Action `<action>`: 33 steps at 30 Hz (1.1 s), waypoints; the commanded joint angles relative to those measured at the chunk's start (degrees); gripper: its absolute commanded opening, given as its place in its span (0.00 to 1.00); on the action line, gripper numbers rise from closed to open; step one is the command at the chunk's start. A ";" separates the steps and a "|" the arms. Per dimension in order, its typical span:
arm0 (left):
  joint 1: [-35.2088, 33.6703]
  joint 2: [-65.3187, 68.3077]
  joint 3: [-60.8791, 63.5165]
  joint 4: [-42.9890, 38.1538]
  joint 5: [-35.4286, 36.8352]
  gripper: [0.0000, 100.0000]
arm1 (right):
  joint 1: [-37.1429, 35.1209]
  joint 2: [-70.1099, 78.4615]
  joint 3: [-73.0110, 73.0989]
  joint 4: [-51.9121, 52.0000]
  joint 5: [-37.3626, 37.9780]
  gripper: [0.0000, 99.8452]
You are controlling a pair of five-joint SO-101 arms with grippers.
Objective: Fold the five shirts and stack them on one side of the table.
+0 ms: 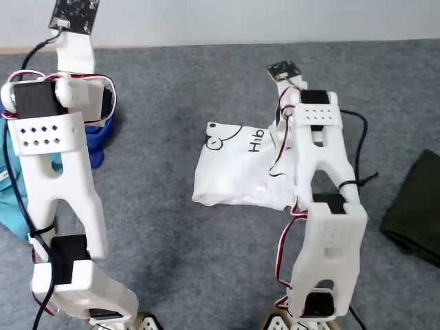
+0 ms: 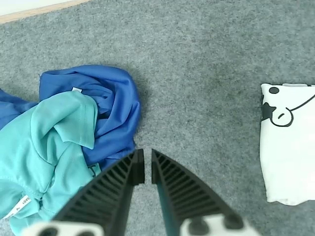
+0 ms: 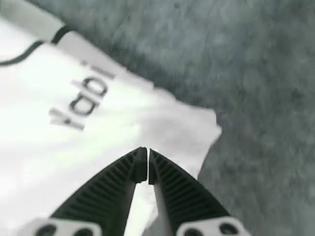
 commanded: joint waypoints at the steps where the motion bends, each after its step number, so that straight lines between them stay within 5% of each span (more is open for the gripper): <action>1: 0.18 -2.81 -1.54 1.32 0.09 0.04 | -1.54 -8.31 -3.34 6.37 0.44 0.01; 15: -0.09 -2.90 -1.54 1.41 0.18 0.04 | -7.78 -14.73 -2.81 24.66 -25.32 0.02; 22: -0.09 -2.90 0.57 1.41 -2.11 0.04 | -9.63 -13.23 -2.20 17.98 -34.29 0.23; 33: -0.18 -2.90 1.54 1.41 -2.29 0.04 | -7.08 -5.32 -1.93 15.69 -34.73 0.24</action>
